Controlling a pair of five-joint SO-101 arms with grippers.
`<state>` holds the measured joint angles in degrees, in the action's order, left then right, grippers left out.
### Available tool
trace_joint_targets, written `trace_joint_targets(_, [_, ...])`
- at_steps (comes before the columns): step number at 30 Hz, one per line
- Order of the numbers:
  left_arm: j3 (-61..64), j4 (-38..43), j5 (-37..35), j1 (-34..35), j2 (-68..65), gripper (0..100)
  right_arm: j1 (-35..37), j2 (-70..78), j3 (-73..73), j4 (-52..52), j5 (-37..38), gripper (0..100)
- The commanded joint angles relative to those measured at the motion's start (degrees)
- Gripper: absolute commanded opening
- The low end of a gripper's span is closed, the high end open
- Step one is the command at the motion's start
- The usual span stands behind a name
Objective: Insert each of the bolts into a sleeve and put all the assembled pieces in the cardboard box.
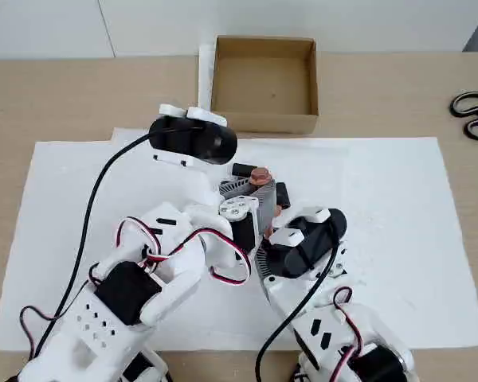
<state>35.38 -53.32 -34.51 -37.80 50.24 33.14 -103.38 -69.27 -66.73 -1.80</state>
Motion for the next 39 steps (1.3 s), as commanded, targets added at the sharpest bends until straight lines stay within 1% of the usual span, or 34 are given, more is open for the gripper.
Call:
trace_joint_targets(1, [-0.6,0.4,2.6,-1.6,0.3,1,-0.4,-0.5,0.4,1.6,-0.6,0.4])
trace_joint_targets(13, [-0.5,0.2,5.0,-2.5,0.3,1,-0.4,-0.5,0.4,1.6,-0.6,0.4])
trace_joint_targets(22, [-0.5,0.1,4.7,-0.8,0.3,1,-0.4,-0.6,0.4,1.6,-0.6,0.4])
trace_joint_targets(25, [0.7,0.3,4.9,-1.1,0.6,1,-0.4,-0.6,0.4,1.6,-0.6,0.4])
trace_joint_targets(32, [5.3,0.4,6.9,-1.1,6.5,1,-0.4,-0.6,0.4,1.6,-0.6,0.4])
trace_joint_targets(39, [6.4,0.4,6.9,-2.5,6.7,1,-0.4,-0.6,0.4,1.6,-0.6,0.4])
